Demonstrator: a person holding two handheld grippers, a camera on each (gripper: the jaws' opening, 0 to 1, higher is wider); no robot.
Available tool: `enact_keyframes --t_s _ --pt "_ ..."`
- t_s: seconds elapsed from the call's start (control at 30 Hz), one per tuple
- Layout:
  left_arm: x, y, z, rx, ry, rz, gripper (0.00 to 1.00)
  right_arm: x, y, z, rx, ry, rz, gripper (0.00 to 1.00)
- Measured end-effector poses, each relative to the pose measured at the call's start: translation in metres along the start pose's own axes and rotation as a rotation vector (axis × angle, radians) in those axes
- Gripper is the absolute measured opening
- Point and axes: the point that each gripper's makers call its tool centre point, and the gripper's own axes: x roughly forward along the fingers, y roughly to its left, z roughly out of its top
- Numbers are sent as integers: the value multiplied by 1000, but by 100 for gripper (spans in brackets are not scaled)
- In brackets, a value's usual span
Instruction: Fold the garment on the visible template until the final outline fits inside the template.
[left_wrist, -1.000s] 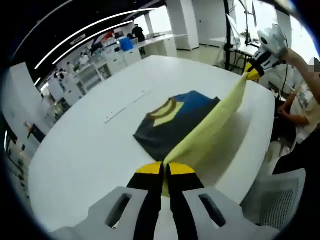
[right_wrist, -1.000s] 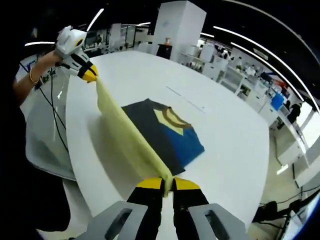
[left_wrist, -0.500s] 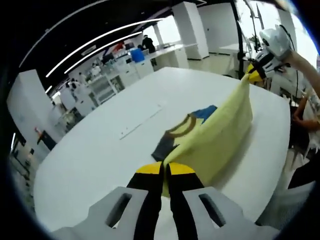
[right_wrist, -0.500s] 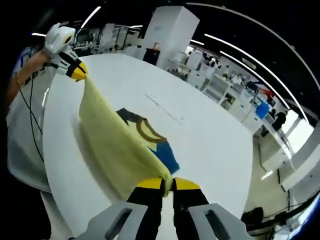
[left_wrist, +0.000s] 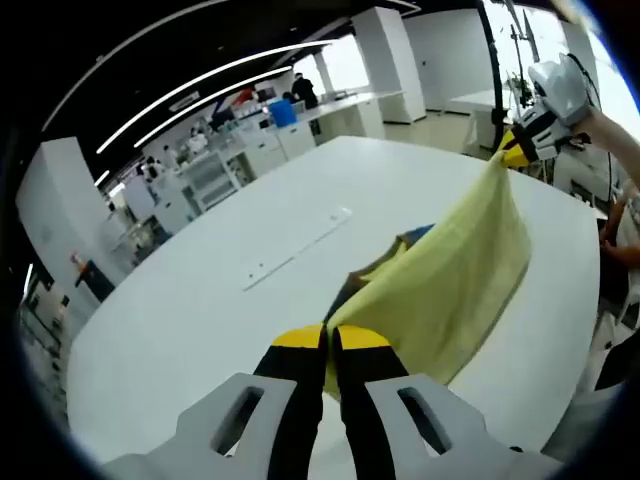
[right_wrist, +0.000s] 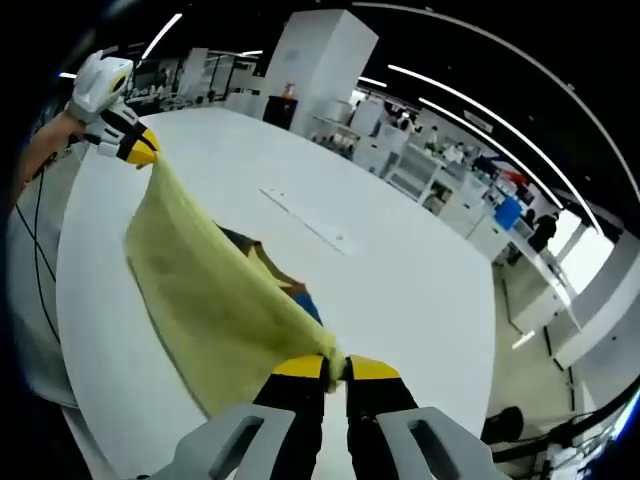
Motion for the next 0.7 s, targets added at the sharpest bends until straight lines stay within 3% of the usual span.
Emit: enact_keyframes --t_s 0.13,0.5,0.7 --pt "22 6 -7 -11 14 1 1 16 -2 -5 58 17 21 2" --pt "80 11 -31 -17 53 -30 1 69 -9 -22 85 85 48 3" --pt "105 11 -46 42 85 -40 1 97 -7 -36 104 128 72 3"
